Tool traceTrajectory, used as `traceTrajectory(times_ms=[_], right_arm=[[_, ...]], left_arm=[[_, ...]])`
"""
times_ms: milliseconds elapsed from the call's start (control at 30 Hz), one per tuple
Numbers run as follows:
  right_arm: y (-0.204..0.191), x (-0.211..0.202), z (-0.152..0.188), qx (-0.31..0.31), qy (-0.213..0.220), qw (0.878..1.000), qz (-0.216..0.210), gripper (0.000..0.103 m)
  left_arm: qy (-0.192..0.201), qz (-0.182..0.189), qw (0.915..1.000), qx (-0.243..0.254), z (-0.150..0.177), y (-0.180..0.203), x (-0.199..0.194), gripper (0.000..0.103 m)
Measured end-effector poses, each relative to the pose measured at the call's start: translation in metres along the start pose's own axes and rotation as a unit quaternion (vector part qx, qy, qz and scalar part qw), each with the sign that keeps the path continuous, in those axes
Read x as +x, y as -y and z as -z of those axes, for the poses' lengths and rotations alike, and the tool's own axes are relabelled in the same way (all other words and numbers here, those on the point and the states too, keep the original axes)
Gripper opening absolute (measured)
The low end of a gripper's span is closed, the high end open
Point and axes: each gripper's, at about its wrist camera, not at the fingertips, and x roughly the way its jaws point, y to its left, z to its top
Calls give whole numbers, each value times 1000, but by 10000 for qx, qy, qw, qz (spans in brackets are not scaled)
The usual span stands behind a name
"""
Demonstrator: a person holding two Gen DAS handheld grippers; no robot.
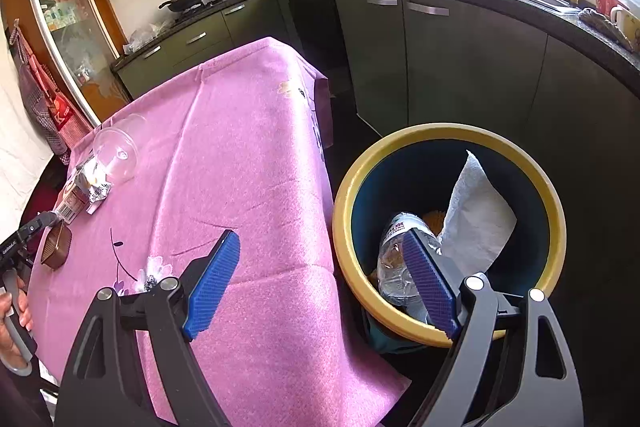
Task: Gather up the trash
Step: 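Grasp the brown plastic tray by its rim with the left gripper and lift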
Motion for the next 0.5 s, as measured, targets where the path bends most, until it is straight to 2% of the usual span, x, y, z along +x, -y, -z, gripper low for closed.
traceTrajectory(times_ms=[200, 300, 333, 400, 500], right_arm=[[1, 3, 1, 23, -35, 10000, -34, 82], [-1, 4, 1, -1, -60, 10000, -54, 82], [-2, 4, 1, -10, -68, 10000, -63, 82], [-3, 4, 1, -29, -82, 9999, -67, 82], [-3, 7, 1, -25, -118, 9999, -66, 82]], left_arm=[[-19, -70, 9999, -76, 0, -6, -2, 48], [-70, -86, 9999, 13, -3, -6, -1, 48], [-42, -83, 9999, 82, -4, -5, -3, 49], [71, -194, 9995, 233, -8, -3, -8, 70], [202, -190, 9987, 428, -15, -6, -16, 72]])
